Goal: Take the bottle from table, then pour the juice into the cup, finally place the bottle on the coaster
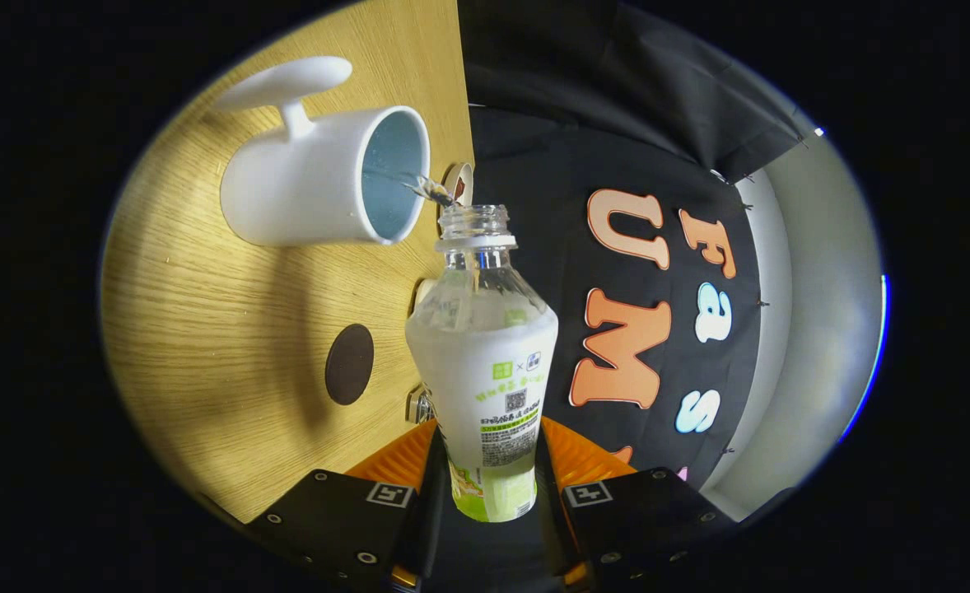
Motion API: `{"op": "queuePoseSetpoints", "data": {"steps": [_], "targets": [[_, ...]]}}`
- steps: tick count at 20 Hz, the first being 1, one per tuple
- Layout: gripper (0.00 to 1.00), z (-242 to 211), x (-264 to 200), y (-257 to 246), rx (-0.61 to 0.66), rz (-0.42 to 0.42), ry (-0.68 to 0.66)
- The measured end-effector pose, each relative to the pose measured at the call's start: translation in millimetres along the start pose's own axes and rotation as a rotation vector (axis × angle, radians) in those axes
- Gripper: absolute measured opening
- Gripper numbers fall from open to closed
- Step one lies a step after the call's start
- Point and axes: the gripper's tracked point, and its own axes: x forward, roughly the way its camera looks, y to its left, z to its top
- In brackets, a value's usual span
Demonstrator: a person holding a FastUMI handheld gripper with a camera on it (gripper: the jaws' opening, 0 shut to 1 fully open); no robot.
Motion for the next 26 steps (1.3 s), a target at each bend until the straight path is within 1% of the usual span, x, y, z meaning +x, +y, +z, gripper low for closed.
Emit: {"op": "queuePoseSetpoints", "data": {"steps": [4,11,26], "targets": [[0.52,3,0,-6,-0.013,-0.018,-0.003],[0.52,3,6,-8,-0.040,-0.022,-0.001],[0.52,-1,3,-23,-0.110,-0.042,-0.013]]}}
